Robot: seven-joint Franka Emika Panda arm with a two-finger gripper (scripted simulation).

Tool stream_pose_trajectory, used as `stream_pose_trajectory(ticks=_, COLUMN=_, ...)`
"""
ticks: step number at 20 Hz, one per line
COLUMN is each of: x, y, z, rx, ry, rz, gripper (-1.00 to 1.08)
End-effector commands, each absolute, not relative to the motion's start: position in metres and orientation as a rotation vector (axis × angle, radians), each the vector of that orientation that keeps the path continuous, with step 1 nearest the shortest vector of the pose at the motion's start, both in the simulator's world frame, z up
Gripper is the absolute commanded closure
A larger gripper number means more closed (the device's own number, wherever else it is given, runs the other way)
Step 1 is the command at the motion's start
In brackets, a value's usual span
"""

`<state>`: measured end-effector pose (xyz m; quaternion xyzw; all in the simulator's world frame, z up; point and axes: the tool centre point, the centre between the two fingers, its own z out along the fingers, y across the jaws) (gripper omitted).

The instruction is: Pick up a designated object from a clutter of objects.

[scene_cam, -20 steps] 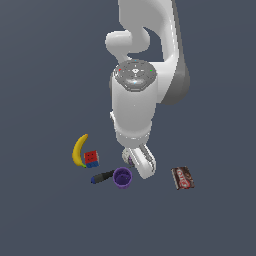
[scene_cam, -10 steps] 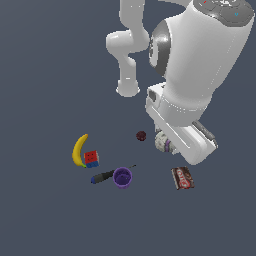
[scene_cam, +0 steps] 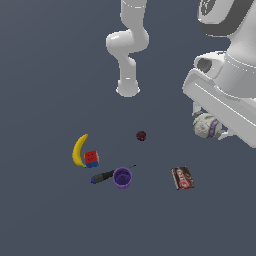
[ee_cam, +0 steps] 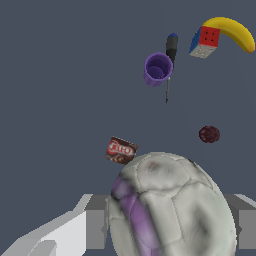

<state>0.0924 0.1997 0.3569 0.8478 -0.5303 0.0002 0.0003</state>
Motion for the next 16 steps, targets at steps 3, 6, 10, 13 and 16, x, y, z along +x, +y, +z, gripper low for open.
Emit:
stream_pose_trajectory(ticks=3, x=0.093, y=0.224, z=0.376, rx=2.662, ry=-1.668, rz=0.001, gripper=1.08)
stream_pose_trajectory(ticks=6, x=0.093, y=0.234, z=0.384, rx=2.662, ry=-1.668, rz=0.000, gripper=1.08)
stream_pose_trajectory(ticks=10, x=0.094, y=0.243, z=0.391, rx=2.662, ry=-1.668, rz=0.000, gripper=1.08)
stream_pose_trajectory(ticks=13, x=0.095, y=0.246, z=0.393, rx=2.662, ry=-1.668, rz=0.000, gripper=1.08)
stream_pose_trajectory(ticks=16, x=0.095, y=0.247, z=0.394, rx=2.662, ry=-1.668, rz=0.000, gripper=1.08)
